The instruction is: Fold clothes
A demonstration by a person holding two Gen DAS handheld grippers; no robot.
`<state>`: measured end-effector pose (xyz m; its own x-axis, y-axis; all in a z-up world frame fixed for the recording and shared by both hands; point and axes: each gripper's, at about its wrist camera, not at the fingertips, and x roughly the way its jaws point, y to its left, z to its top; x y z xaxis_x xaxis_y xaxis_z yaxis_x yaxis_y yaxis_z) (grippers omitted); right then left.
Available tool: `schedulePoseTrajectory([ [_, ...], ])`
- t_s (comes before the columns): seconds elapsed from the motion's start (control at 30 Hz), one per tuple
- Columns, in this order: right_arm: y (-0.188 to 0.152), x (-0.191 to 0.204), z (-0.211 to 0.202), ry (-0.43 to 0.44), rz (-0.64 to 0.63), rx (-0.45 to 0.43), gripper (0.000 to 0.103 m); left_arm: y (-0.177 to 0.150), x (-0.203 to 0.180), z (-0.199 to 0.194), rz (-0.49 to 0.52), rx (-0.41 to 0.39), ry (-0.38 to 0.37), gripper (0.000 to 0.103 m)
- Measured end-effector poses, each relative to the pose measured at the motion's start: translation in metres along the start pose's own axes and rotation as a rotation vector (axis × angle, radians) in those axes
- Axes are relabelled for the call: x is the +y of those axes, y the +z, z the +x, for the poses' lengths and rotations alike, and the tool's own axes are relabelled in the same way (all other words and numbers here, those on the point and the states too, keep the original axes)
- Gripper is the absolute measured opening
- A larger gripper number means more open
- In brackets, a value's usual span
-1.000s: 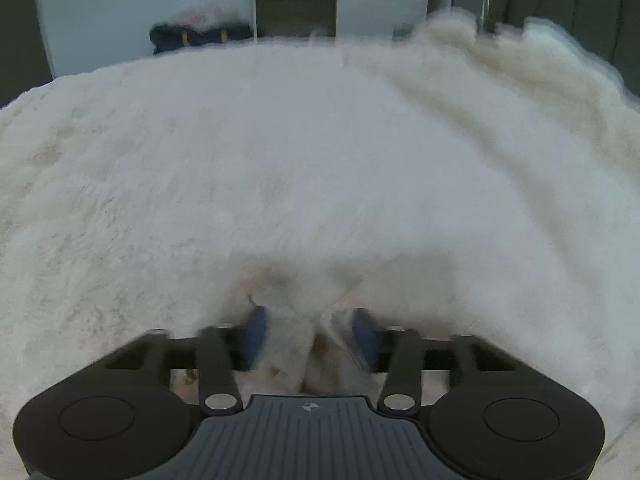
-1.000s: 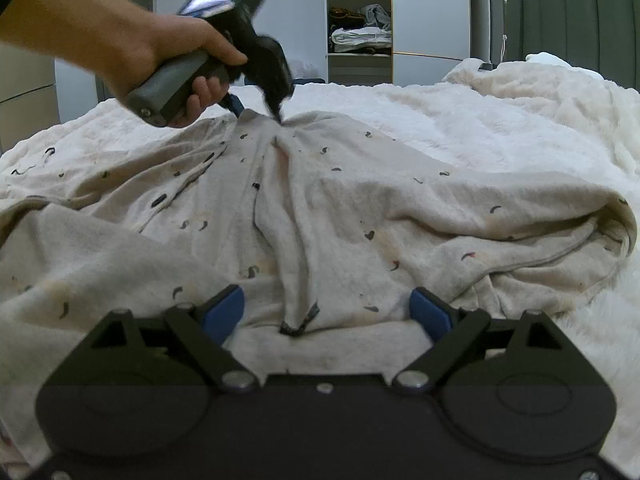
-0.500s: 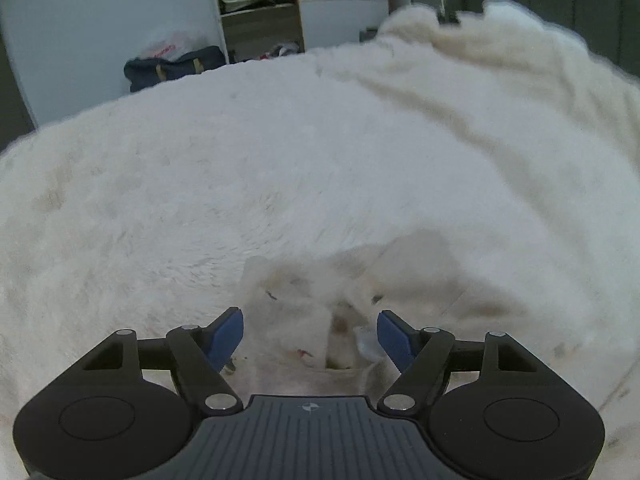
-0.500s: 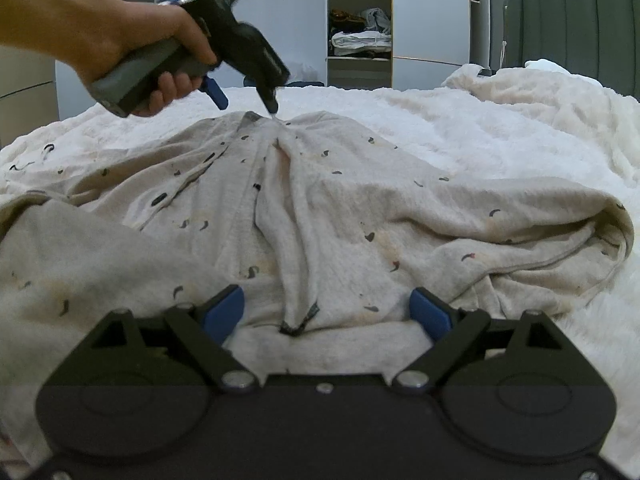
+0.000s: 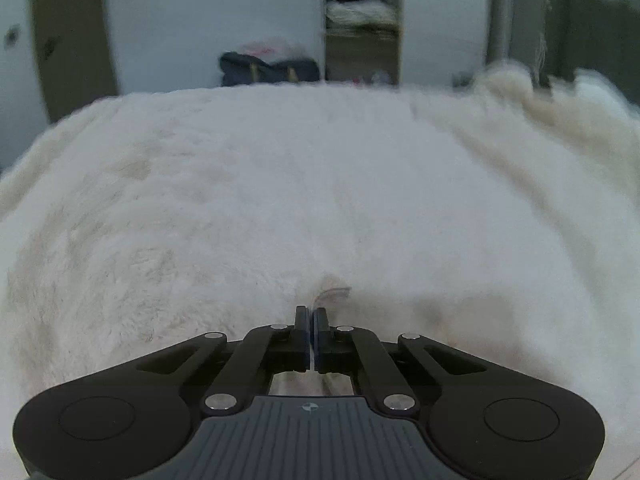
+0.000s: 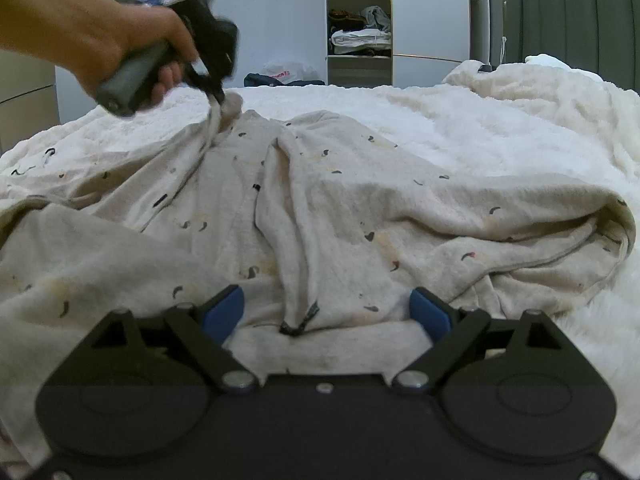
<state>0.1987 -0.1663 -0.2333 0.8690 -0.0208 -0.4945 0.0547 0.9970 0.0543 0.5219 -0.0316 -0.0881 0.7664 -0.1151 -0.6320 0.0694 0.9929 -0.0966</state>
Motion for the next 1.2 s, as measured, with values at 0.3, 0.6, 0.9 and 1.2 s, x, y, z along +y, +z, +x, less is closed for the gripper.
schedulePoseTrajectory([
  [0.3, 0.001, -0.001, 0.0, 0.006, 0.005, 0.002, 0.091, -0.002, -0.044, 0.023, 0.079, 0.129, -0.055, 0.034],
  [0.6, 0.001, -0.003, -0.001, 0.012, 0.009, 0.003, 0.091, -0.029, -0.069, -0.009, 0.18, 0.09, -0.248, 0.042],
  [0.9, 0.002, -0.004, -0.001, 0.017, 0.014, 0.005, 0.091, -0.094, -0.078, 0.042, 0.135, 0.246, -0.167, 0.049],
  [1.2, -0.002, -0.022, -0.007, 0.127, 0.059, 0.058, 0.098, -0.083, -0.014, -0.094, -0.093, 0.113, -0.365, 0.083],
])
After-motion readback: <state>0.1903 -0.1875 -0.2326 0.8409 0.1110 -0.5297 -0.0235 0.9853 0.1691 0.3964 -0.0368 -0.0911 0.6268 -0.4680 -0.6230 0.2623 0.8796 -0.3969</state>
